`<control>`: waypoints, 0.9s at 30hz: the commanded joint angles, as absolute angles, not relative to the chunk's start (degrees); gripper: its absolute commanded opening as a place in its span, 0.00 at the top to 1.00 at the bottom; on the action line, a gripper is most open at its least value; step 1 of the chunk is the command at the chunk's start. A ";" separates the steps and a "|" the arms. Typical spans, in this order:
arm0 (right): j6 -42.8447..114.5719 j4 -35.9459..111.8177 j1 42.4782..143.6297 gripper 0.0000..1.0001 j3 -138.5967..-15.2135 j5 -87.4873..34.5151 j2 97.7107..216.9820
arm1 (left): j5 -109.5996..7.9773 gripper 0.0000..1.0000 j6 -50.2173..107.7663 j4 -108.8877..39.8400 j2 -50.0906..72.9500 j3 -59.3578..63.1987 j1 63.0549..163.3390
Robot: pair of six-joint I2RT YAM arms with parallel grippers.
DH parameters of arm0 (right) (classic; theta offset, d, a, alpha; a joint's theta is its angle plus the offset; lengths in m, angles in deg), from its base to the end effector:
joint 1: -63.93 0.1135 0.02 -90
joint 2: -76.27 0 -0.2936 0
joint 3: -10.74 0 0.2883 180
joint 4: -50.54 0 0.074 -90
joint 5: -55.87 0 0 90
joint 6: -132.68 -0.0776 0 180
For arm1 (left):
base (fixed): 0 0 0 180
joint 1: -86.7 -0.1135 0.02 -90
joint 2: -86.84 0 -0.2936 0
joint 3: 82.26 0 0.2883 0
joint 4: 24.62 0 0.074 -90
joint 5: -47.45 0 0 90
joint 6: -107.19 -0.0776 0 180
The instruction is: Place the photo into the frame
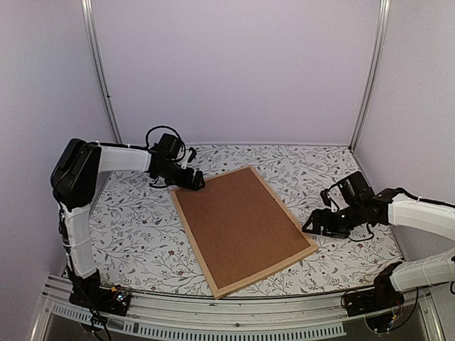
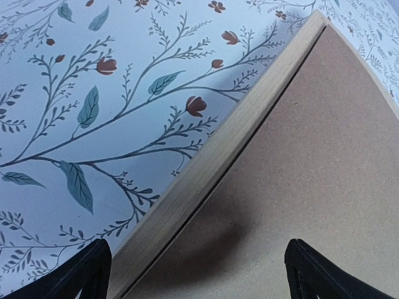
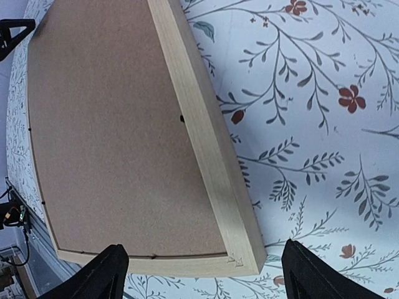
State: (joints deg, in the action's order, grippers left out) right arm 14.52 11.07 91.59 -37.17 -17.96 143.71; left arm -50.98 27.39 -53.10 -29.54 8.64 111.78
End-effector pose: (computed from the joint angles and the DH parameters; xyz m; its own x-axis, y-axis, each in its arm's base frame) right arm 0.2163 0.1378 0.1609 -0.9397 0.0192 -0.3414 -0.1468 0.8791 0.4535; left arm 0.4475 -0.2220 0.1306 -0.8089 0.1852 -0.5581 0.3599 0.9065 -0.2209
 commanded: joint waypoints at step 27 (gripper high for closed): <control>1.99 20.33 100.31 0.14 -29.83 -14.23 142.93 | -64.64 0.12 31.75 -44.16 -27.60 -2.24 113.11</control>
